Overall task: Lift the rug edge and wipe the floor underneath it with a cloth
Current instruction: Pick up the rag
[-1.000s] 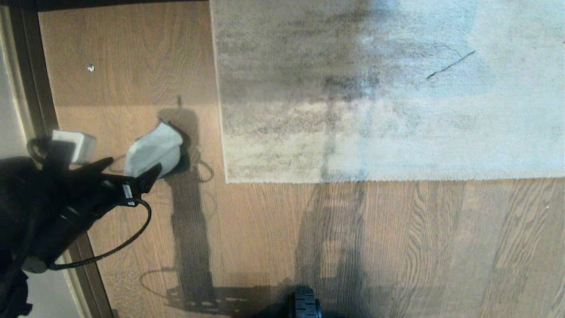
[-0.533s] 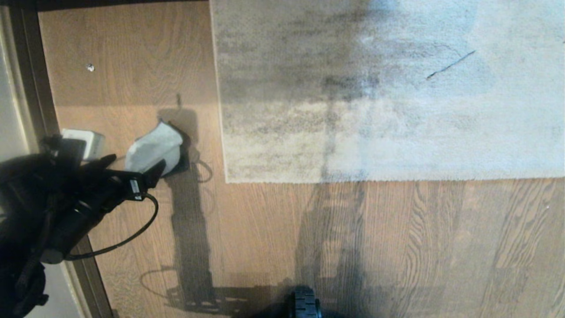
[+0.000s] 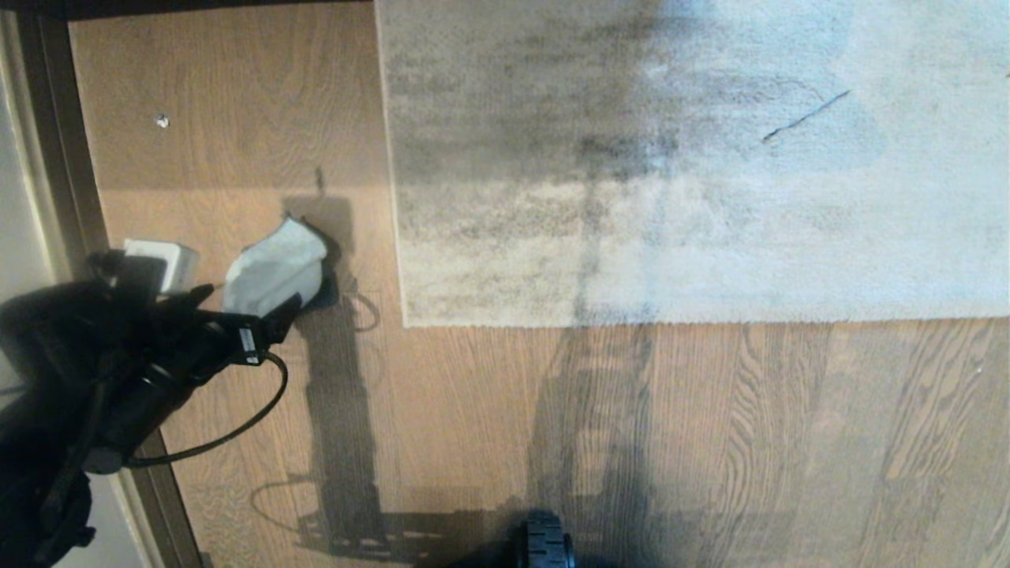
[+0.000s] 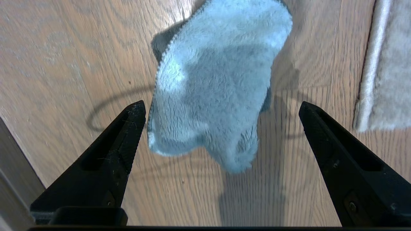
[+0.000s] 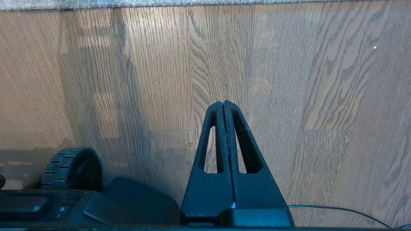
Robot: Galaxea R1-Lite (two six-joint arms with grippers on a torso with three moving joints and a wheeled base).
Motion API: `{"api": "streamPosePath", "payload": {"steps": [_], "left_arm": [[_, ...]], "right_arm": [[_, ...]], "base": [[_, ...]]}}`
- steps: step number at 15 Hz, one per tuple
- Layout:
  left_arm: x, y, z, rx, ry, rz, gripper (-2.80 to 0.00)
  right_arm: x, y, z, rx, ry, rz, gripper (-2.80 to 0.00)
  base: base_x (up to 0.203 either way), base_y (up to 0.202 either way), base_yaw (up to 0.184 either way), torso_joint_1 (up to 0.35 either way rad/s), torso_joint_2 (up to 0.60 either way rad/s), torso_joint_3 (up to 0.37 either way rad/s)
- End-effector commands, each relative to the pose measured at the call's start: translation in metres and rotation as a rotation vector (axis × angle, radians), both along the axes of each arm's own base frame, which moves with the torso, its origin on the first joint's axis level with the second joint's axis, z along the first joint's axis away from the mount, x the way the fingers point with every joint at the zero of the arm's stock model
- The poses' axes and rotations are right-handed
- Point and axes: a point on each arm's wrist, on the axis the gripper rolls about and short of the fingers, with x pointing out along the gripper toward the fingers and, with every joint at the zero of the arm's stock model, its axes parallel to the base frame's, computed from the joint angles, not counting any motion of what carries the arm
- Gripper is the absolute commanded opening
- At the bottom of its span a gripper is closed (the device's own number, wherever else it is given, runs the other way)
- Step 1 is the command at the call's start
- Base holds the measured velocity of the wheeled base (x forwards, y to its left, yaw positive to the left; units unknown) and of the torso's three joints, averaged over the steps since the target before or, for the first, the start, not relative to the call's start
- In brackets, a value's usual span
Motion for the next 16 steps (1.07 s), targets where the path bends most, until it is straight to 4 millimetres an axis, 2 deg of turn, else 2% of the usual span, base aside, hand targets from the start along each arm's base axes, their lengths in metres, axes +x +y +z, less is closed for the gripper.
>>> {"api": "streamPosePath", "payload": {"steps": [1, 3, 9, 16], "left_arm": [[0.005, -0.001, -0.005, 0.0, -0.027, -0.002, -2.8], [0.009, -0.003, -0.007, -0.005, -0.081, -0.003, -2.8], [0.005, -0.003, -0.005, -0.006, -0.091, 0.02, -2.8], [-0.02, -0.001, -0.002, -0.004, -0.084, 0.022, -2.8]], "right_arm": [[0.0, 0.0, 0.0, -0.001, -0.001, 0.0, -2.8], [0.0, 0.0, 0.0, 0.0, -0.001, 0.0, -2.8], [0.0, 0.0, 0.0, 0.0, -0.001, 0.0, -2.8], [0.0, 0.0, 0.0, -0.001, -0.001, 0.0, -2.8]], "base": [[0.0, 0.0, 0.0, 0.0, 0.0, 0.0], [0.0, 0.0, 0.0, 0.0, 0.0, 0.0], [0.0, 0.0, 0.0, 0.0, 0.0, 0.0], [0.0, 0.0, 0.0, 0.0, 0.0, 0.0]]}}
